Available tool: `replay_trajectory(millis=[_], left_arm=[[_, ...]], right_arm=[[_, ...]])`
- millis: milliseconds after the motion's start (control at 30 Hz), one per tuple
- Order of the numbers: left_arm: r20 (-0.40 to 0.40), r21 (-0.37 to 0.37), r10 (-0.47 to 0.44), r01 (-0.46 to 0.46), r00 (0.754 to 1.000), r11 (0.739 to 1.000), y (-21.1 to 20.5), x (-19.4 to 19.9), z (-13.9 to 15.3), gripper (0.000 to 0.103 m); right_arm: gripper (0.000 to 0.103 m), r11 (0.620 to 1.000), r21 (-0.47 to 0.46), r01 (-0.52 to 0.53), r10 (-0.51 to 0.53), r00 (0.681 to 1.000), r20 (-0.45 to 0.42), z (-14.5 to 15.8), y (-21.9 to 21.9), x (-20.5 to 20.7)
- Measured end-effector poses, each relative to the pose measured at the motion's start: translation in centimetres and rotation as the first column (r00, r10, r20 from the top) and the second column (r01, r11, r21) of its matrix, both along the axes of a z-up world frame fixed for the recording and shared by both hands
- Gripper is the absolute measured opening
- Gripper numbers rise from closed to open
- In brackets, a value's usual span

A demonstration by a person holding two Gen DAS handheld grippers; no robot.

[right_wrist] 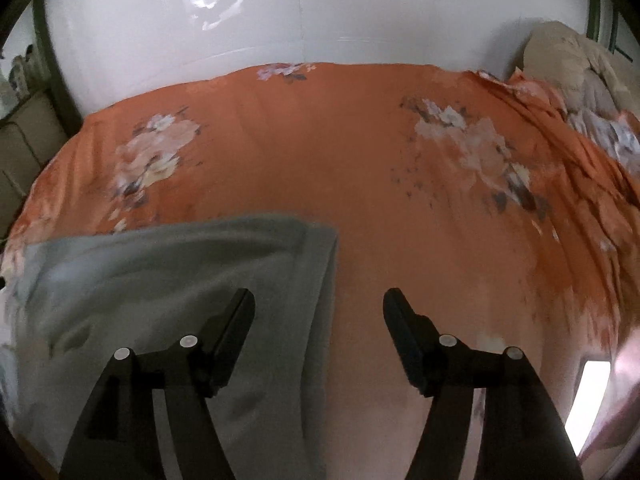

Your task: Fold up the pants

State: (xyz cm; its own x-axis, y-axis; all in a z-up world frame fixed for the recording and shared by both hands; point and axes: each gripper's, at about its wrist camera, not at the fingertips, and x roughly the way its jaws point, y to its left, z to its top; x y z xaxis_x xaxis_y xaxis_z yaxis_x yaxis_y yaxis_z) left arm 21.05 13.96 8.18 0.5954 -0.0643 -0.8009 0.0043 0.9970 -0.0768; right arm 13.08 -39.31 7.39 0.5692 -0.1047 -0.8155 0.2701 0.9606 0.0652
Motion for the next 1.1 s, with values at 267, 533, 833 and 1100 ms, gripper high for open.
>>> replay_trajectory(millis=[267,533,833,1100], left_arm=[[0.001,0.026,-0.068,0.068,0.998,0.997,-5.3,-6.3,1.7,0.070],[-0.020,-0.009,-0.123,0.122,0.992,0.992,-9.3,-12.3,1.0,0.072],[-0.113,-0.049,-0.185,0.181,0.976,0.982,-12.3,-16.3,-2.1,0.072],[-0.166,-0.036,-0.223,0.220,0.961,0.975,-13.8,-18.0,-4.2,0.072]], right_arm=[[0.068,0.993,0.071,-0.096,0.099,0.995,-0.032,0.3,3.9,-6.9],[0.068,0.993,0.081,-0.088,0.093,0.994,-0.061,-0.6,5.6,-11.6],[0.068,0.993,0.112,-0.027,0.042,0.991,-0.128,-3.0,5.1,-14.4],[0.068,0.993,0.121,-0.010,0.032,0.982,-0.186,-5.1,4.8,-14.2]])
